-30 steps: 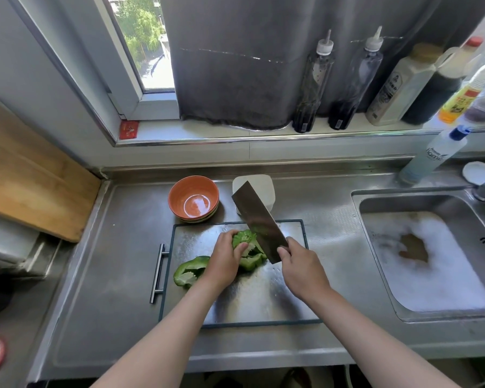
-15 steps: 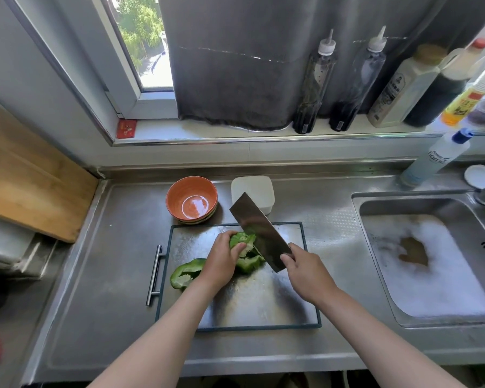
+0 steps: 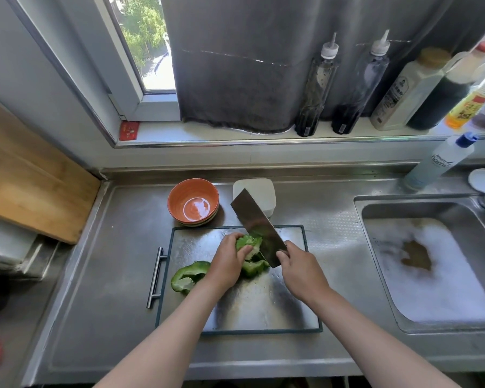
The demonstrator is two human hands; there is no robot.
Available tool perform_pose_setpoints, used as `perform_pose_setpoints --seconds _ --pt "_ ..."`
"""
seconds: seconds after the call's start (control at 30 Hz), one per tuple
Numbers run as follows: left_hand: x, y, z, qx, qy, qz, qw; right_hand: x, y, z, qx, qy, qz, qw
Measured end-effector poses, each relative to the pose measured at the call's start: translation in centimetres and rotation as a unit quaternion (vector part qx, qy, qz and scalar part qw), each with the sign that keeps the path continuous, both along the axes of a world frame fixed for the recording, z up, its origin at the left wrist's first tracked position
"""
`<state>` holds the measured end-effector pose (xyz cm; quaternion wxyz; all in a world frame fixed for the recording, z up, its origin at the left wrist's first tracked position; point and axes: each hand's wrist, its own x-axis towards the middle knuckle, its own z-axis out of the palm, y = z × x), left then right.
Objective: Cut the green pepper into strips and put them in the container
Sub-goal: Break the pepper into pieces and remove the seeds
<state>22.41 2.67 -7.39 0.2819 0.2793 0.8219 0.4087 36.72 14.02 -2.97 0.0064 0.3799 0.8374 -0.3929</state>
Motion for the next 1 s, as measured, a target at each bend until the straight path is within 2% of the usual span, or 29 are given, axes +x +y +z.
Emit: perform_pose_setpoints --seconds 0.07,0.27,0.43,0.6,0.77,0.9,1.0 --pt "0.6 0.3 -0.1 -0.003 0.001 -0.019 1.0 -0.6 -0.1 -0.1 0.02 -0.009 0.006 1.0" --pt "0.8 -0.1 -0.2 0.003 -0.026 0.008 1.0 -0.3 -0.5 -0.6 0.015 0.004 -0.007 1.0" --pt "0.1 -0.4 -0.3 -0.046 -0.005 0.013 0.999 -0.6 -0.4 0.4 0.036 0.011 -0.015 0.999" --pt "-0.5 -0.4 0.2 -0.068 -0.077 0.035 0.994 -0.5 0.1 1.7 0.059 0.022 -0.01 0.998" --pt "0.0 -0.4 0.5 -0.034 -0.142 0.074 0.987 0.0 -0.7 2.0 0.079 0.028 -0.006 0.996" --pt "1.3 -0.3 0.8 0.027 -0.152 0.147 0.977 0.7 -1.6 1.9 0.127 0.022 0.019 0.991" --pt "2.0 -0.2 0.5 0.052 -0.15 0.161 0.974 1.3 -2.1 2.0 0.163 0.003 0.045 0.986"
